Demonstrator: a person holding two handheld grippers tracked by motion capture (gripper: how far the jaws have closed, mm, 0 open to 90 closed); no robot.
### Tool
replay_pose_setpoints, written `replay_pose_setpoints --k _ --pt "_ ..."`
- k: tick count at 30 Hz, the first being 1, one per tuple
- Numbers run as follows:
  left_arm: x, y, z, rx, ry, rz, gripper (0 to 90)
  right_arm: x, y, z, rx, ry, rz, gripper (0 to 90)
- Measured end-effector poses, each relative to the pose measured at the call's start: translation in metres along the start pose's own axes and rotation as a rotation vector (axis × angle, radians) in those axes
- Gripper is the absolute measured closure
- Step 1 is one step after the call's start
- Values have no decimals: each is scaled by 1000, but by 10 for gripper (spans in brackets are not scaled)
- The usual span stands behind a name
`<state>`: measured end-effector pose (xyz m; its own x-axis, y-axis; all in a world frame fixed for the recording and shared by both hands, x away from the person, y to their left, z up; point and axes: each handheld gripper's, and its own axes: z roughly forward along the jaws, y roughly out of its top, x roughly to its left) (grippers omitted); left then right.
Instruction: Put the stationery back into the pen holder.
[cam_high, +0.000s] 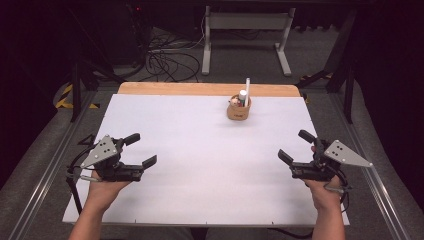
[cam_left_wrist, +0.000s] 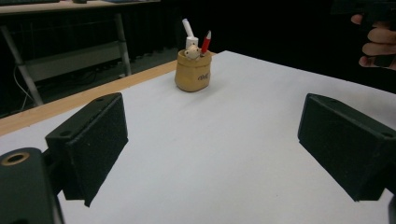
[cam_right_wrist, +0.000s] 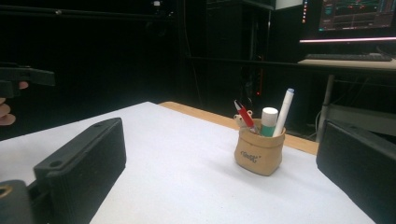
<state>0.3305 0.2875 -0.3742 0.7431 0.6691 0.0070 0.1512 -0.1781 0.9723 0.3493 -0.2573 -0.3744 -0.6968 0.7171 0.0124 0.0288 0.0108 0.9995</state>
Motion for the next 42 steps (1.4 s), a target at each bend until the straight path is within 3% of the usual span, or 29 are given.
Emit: replay_pose_setpoints --k 42 --pt "6 -2 -8 -27 -32 -12 91 4 1 6 29 57 -22 8"
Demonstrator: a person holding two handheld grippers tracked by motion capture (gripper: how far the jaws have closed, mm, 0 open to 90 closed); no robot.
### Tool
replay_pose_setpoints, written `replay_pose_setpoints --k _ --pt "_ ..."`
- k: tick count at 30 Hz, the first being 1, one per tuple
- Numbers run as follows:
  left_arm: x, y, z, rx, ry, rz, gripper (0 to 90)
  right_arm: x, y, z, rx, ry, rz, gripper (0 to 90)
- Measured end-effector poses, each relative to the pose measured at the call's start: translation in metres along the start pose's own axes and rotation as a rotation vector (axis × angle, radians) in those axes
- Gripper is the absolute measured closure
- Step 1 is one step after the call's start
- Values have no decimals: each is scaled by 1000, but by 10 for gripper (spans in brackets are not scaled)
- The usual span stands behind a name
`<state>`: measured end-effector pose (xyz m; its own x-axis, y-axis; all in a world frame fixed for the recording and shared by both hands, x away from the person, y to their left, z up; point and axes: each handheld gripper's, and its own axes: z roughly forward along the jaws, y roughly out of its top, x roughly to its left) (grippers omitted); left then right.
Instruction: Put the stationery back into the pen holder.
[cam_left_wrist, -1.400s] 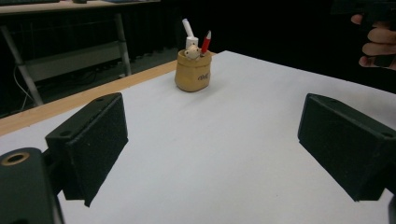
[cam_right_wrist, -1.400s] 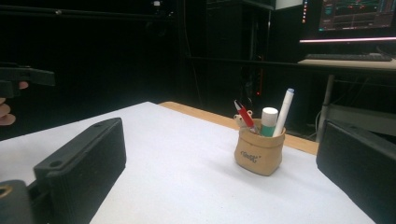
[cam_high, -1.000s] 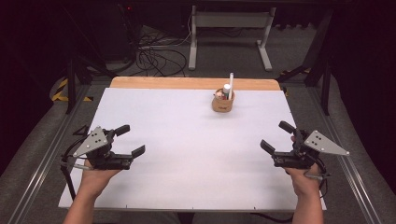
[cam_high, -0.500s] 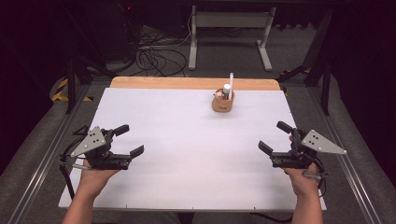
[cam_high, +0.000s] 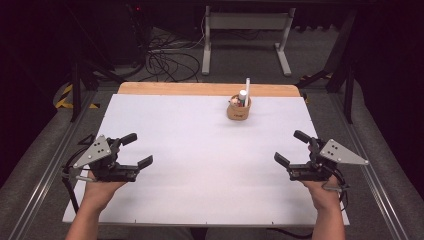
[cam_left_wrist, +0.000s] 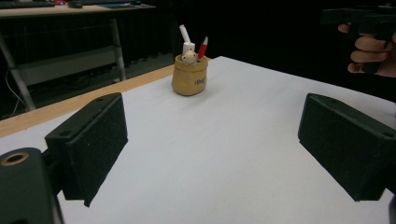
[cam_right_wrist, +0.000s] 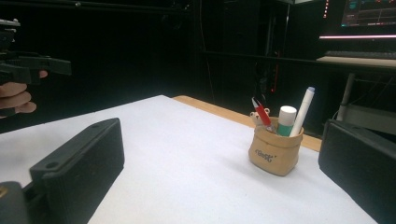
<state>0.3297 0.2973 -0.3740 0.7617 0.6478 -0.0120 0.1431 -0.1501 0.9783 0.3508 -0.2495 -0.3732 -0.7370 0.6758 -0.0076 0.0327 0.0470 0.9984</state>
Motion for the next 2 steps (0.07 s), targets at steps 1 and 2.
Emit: replay_pose_setpoints --k 1,2 --pt "0 0 0 1 -1 0 91 0 0 0 2 -1 0 7" --pt "0 0 0 3 -3 1 91 0 -1 1 6 -6 -2 6"
